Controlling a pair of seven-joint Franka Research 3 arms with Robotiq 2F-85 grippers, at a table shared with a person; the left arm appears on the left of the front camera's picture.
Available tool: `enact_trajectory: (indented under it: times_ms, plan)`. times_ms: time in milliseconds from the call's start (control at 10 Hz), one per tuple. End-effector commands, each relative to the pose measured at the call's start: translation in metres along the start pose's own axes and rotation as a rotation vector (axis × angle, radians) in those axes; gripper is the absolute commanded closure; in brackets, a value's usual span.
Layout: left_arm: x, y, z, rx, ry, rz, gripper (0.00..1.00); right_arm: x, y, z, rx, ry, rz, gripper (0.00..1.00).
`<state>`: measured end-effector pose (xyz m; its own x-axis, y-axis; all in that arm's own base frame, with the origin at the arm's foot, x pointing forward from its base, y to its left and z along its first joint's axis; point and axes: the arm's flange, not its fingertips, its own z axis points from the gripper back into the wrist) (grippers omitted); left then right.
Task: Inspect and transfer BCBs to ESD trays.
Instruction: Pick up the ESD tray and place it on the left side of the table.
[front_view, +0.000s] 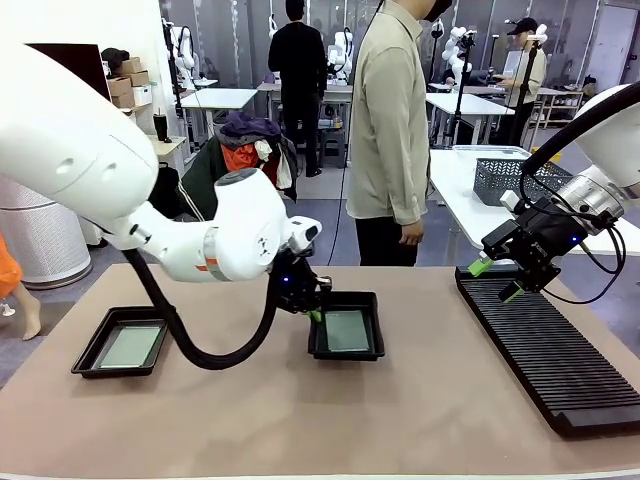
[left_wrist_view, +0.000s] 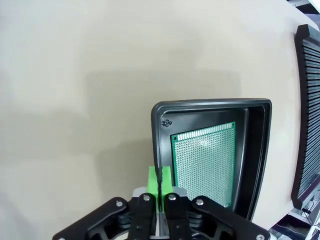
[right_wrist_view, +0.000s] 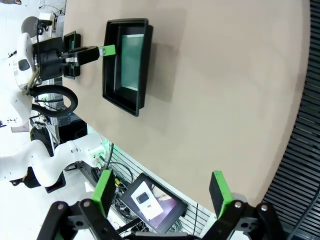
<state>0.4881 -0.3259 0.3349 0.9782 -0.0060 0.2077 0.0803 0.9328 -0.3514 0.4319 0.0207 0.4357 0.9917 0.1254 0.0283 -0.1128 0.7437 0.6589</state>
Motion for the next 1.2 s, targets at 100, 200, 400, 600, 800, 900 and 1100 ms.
enact_trajectory:
  times_ms: [100, 200, 400, 600, 800, 900, 1100]
  plan:
    - [-0.017, 0.053, 0.033, -0.018, -0.016, -0.008, 1.0, 0.0, 0.002, 0.0, -0.017, -0.009, -0.02, 0.0]
    - [-0.021, 0.071, 0.043, -0.01, -0.016, -0.003, 1.0, 0.0, 0.002, 0.0, -0.017, -0.009, -0.02, 0.0]
    - [-0.027, 0.108, 0.059, 0.007, -0.013, 0.006, 1.0, 0.0, 0.002, 0.0, -0.017, -0.009, -0.02, 0.0]
    - [-0.03, 0.145, 0.072, 0.008, -0.008, 0.014, 1.0, 0.0, 0.002, 0.0, -0.017, -0.009, -0.02, 0.0]
    - [-0.029, 0.178, 0.083, 0.03, -0.007, 0.014, 1.0, 0.0, 0.002, 0.0, -0.017, -0.009, -0.02, 0.0]
    - [-0.028, 0.191, 0.085, 0.038, -0.006, 0.015, 1.0, 0.0, 0.002, 0.0, -0.017, -0.009, -0.02, 0.0]
    - [-0.026, 0.21, 0.09, 0.05, -0.012, 0.008, 1.0, 0.0, 0.002, 0.0, -0.017, -0.009, -0.02, 0.0]
